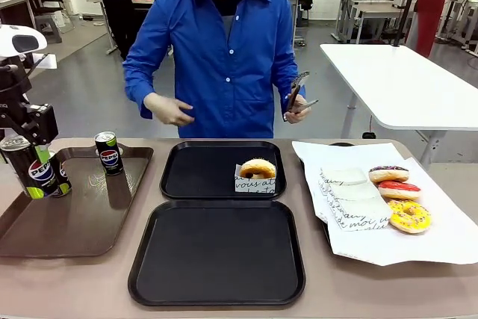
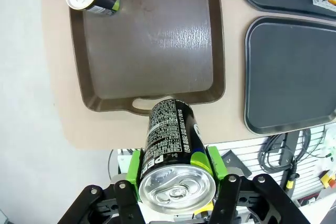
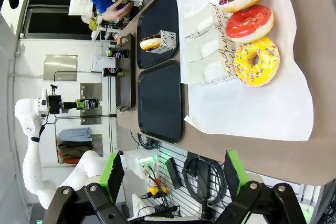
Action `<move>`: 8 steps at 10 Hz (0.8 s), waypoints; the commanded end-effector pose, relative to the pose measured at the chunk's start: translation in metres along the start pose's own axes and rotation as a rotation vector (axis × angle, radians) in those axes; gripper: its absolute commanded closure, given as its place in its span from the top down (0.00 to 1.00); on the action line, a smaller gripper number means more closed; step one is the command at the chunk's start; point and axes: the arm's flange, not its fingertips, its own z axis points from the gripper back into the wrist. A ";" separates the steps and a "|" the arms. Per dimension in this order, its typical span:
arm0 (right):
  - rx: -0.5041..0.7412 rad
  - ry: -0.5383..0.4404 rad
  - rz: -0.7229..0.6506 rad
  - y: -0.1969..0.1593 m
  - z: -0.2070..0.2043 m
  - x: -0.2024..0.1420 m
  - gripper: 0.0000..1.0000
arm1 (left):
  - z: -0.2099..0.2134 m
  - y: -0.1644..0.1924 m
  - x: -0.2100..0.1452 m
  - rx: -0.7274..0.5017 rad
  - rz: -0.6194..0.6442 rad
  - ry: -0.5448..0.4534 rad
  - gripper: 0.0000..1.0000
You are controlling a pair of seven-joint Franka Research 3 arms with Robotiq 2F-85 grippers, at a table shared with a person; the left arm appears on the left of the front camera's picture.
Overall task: Set up donuts and drinks on trays.
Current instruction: Pick up one Pepsi coke and place it on the Flat Tray.
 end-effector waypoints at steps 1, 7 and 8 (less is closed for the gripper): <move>0.001 0.001 -0.001 -0.001 -0.002 -0.003 1.00 | 0.002 -0.001 0.000 -0.003 -0.003 -0.005 0.04; 0.001 0.001 -0.001 -0.001 -0.002 -0.003 1.00 | -0.015 -0.041 0.014 -0.066 -0.127 0.038 0.59; 0.001 0.001 -0.001 -0.001 -0.002 -0.003 1.00 | -0.019 -0.051 0.017 -0.074 -0.145 0.039 0.59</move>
